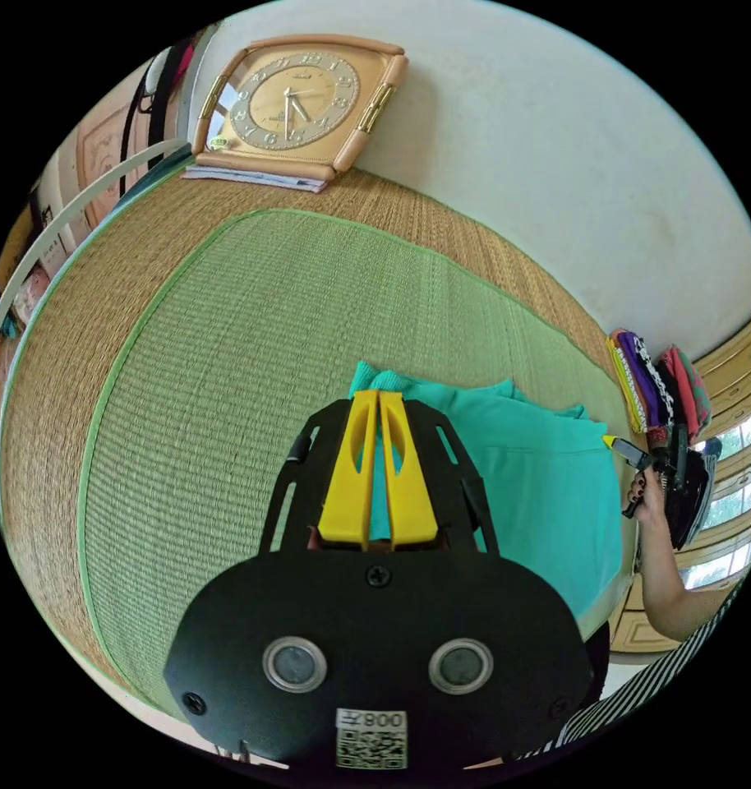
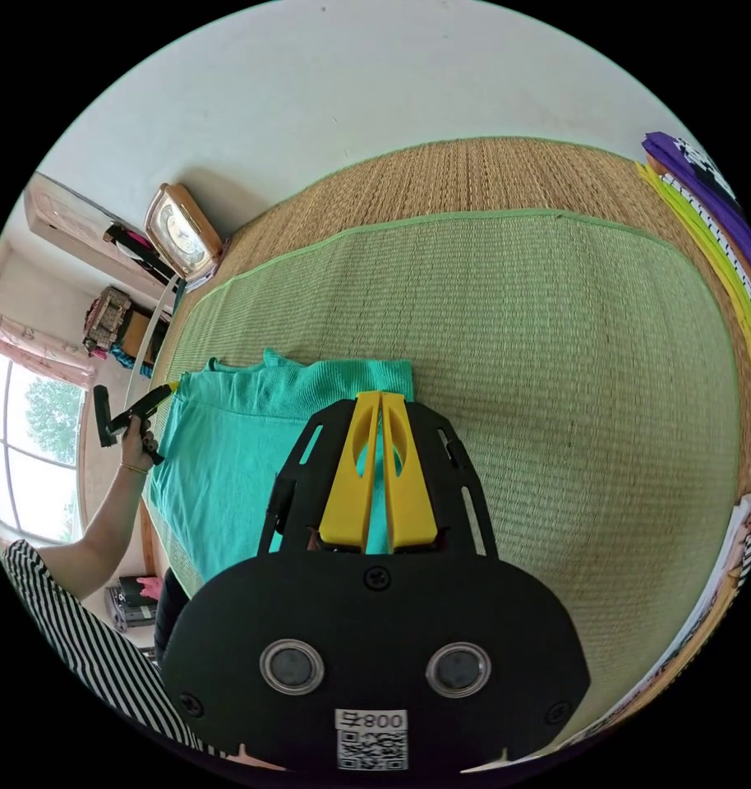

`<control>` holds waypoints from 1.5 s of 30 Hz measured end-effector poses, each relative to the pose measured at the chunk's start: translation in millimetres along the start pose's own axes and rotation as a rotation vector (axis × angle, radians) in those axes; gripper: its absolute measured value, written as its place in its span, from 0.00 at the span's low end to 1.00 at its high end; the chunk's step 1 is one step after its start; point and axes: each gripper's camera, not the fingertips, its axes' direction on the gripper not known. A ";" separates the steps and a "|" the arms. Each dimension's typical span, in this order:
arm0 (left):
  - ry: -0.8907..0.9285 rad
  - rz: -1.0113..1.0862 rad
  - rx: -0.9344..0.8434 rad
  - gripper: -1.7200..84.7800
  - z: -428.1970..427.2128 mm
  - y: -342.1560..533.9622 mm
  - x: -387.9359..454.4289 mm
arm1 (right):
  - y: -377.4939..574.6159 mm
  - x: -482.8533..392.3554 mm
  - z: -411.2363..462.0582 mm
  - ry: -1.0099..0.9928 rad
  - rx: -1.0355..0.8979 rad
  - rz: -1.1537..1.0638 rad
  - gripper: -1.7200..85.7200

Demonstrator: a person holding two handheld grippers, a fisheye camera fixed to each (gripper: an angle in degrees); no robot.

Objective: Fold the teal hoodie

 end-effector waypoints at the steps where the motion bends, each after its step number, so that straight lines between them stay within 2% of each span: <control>1: 0.001 0.020 -0.017 0.02 1.0 -0.4 -4.4 | 1.8 0.8 0.4 0.005 -0.002 0.004 0.02; 3: 0.004 -0.002 -0.017 0.02 -5.5 0.7 -12.5 | 4.0 1.6 0.1 0.013 -0.005 0.011 0.02; 9: 0.173 -0.064 0.008 0.04 -51.5 28.1 -41.9 | 28.9 4.8 -39.3 -0.051 0.052 0.082 0.02; 14: 0.251 -0.073 -0.041 0.08 -81.0 91.5 -68.9 | 101.2 1.7 -82.5 -0.102 0.056 0.112 0.04; 22: 0.353 -0.141 -0.144 0.11 -83.0 201.9 -96.7 | 230.8 24.8 -91.0 -0.122 -0.025 0.273 0.09; 28: 0.339 -0.163 -0.207 0.10 -62.1 242.4 -77.3 | 263.1 51.1 -76.5 -0.149 -0.066 0.355 0.10; 33: 0.344 -0.245 -0.216 0.07 -50.8 258.6 -62.2 | 271.9 68.5 -63.5 -0.208 -0.070 0.418 0.07; 45: 0.292 -0.307 -0.183 0.07 -56.3 328.0 4.9 | 318.7 85.8 -91.1 -0.300 -0.064 0.341 0.04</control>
